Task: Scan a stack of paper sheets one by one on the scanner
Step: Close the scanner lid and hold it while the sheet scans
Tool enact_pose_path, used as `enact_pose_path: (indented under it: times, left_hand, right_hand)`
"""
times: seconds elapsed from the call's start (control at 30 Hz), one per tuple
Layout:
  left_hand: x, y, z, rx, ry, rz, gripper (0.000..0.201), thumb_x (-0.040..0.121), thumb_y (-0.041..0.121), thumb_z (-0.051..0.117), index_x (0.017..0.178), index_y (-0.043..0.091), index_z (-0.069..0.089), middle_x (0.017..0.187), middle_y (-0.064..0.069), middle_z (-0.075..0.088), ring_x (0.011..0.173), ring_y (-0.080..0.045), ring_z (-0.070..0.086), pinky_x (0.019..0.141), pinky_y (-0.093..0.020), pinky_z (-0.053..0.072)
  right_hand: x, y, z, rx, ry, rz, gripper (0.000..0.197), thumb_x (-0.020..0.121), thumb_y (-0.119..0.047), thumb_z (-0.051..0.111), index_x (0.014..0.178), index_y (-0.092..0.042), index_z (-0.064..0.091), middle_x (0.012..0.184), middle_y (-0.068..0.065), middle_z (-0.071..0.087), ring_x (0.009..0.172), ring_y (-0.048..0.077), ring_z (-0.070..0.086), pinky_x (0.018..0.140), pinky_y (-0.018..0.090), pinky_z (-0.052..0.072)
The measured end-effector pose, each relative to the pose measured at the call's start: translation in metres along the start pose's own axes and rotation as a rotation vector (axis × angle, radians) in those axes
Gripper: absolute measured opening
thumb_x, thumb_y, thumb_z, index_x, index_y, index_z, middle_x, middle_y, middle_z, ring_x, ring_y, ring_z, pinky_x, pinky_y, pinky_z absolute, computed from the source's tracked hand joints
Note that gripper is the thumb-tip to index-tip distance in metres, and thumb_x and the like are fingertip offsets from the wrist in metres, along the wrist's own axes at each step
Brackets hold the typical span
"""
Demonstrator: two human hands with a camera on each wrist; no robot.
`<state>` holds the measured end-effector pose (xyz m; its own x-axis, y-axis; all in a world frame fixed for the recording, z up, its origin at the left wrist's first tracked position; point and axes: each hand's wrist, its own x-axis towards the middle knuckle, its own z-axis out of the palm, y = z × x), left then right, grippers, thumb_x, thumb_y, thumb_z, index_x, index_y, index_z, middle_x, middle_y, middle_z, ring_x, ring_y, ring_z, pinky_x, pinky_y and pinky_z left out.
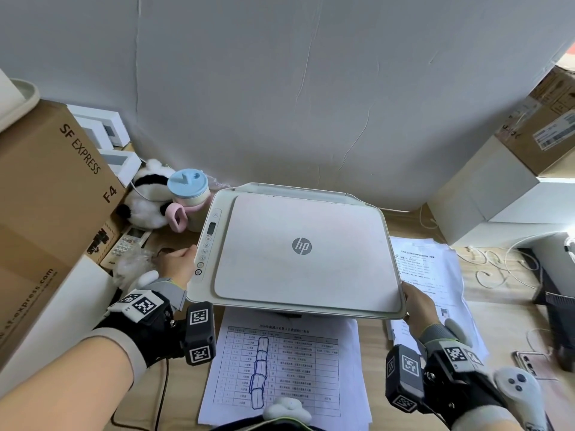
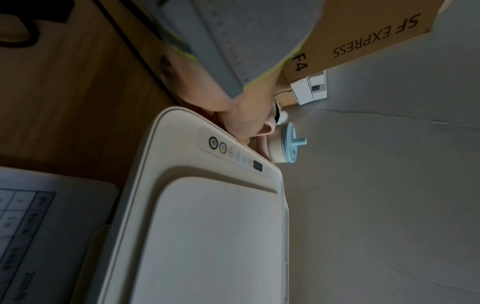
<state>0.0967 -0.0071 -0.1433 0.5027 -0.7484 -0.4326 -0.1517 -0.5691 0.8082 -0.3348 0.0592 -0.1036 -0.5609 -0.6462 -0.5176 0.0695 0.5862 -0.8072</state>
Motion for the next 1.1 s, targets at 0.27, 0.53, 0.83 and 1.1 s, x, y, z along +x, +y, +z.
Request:
enact_pose_path:
  times: [0.27, 0.53, 0.83, 1.1]
  left_hand:
    - [-0.001, 0.004, -0.001, 0.085, 0.013, 0.097, 0.030, 0.089, 0.026, 0.055, 0.064, 0.014, 0.064, 0.077, -0.010, 0.060, 0.075, -0.020, 0.047, 0.073, -0.028, 0.038]
    - [-0.002, 0.005, -0.004, 0.046, -0.010, 0.089, 0.028, 0.089, 0.024, 0.057, 0.064, 0.015, 0.065, 0.077, -0.009, 0.063, 0.073, -0.020, 0.048, 0.074, -0.028, 0.039]
    - [0.002, 0.004, -0.005, 0.064, -0.008, 0.088, 0.035, 0.089, 0.024, 0.057, 0.054, 0.020, 0.056, 0.077, -0.009, 0.061, 0.075, -0.019, 0.046, 0.075, -0.028, 0.039]
    - [0.003, 0.004, -0.005, 0.078, 0.001, 0.103, 0.027, 0.091, 0.024, 0.057, 0.091, 0.003, 0.073, 0.082, -0.007, 0.063, 0.083, -0.021, 0.055, 0.085, -0.032, 0.044]
  right_hand:
    - [0.004, 0.012, -0.001, -0.033, -0.016, -0.035, 0.028, 0.093, -0.007, 0.040, 0.066, -0.013, 0.043, 0.068, 0.005, 0.038, 0.066, 0.017, 0.031, 0.058, 0.028, 0.027]
    - [0.009, 0.016, -0.001, 0.009, -0.024, -0.022, 0.029, 0.093, -0.010, 0.042, 0.064, -0.014, 0.046, 0.069, 0.005, 0.040, 0.066, 0.017, 0.034, 0.062, 0.030, 0.030]
    - [0.011, 0.018, -0.001, 0.005, -0.025, -0.016, 0.025, 0.094, -0.016, 0.044, 0.071, -0.013, 0.054, 0.073, 0.005, 0.046, 0.069, 0.018, 0.040, 0.065, 0.032, 0.034]
    - [0.012, 0.019, 0.000, -0.055, -0.025, -0.041, 0.029, 0.093, -0.010, 0.040, 0.064, -0.013, 0.043, 0.071, 0.006, 0.039, 0.066, 0.018, 0.032, 0.061, 0.028, 0.031]
